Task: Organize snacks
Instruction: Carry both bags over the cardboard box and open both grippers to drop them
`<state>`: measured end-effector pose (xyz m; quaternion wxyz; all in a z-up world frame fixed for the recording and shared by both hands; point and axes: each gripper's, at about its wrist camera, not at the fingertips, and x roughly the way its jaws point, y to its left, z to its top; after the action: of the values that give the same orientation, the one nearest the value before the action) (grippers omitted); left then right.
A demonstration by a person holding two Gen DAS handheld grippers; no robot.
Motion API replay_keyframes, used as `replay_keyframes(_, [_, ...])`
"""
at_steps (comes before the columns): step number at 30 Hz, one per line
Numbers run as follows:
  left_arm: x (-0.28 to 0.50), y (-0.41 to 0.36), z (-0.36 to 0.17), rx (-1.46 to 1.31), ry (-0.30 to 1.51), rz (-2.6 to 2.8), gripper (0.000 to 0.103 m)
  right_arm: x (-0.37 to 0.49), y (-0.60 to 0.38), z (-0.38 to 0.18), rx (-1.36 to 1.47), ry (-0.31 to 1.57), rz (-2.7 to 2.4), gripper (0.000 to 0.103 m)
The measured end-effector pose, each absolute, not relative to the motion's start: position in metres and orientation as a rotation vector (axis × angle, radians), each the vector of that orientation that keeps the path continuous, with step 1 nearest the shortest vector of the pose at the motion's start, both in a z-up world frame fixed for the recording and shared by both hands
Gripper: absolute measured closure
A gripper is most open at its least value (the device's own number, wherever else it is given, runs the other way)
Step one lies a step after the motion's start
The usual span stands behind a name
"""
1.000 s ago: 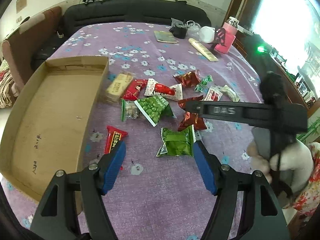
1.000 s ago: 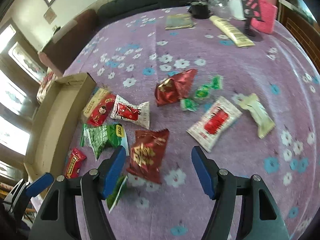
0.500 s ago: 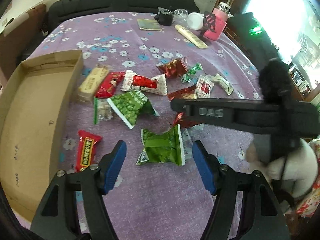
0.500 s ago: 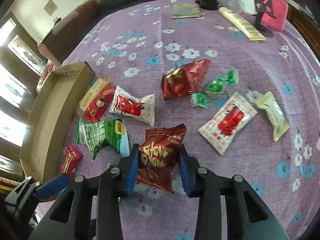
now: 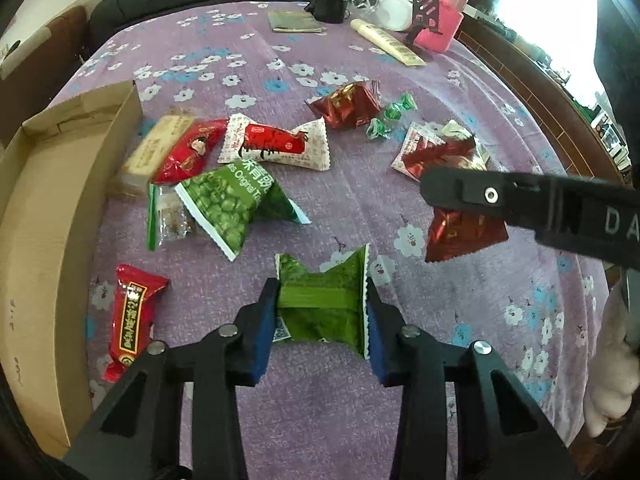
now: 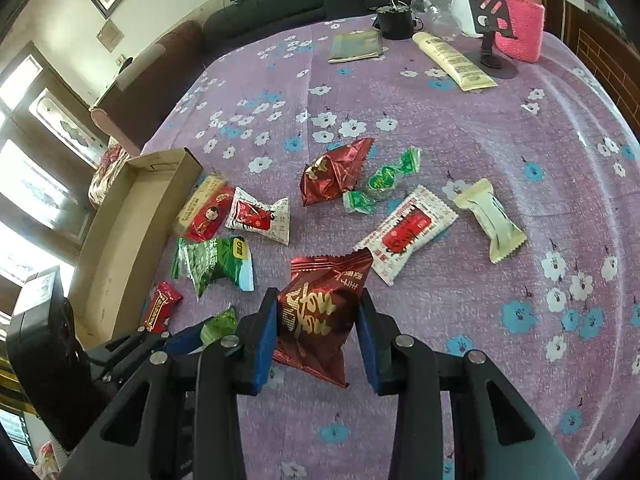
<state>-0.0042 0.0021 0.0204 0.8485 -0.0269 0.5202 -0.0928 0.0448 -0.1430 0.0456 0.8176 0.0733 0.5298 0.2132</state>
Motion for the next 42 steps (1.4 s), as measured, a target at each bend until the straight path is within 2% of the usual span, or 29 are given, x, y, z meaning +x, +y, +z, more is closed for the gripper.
replay_keyframes(10, [-0.026,0.015,0.064,-0.149,1.026,-0.133,0.063,0.031,-0.151,0.058,0.152,1.11,0.506,0.067])
replay_keyframes(18, [-0.061,0.092,0.107,-0.185,0.96,0.093,0.063,0.025,-0.11,0.07,0.138,1.091,0.635,0.067])
replay_keyframes(30, [-0.06,0.213,0.084,-0.179,0.994,0.228,0.063,0.022,0.043,0.081,0.1,1.12,0.823,0.067])
replay_keyframes(37, [-0.054,0.255,0.065,-0.221,1.024,0.216,0.062,0.027,0.128,0.055,-0.021,1.145,0.828,0.067])
replay_keyframes(42, [-0.051,0.267,0.055,-0.221,1.041,0.215,0.061,0.035,0.145,0.036,-0.033,1.182,0.788,0.067])
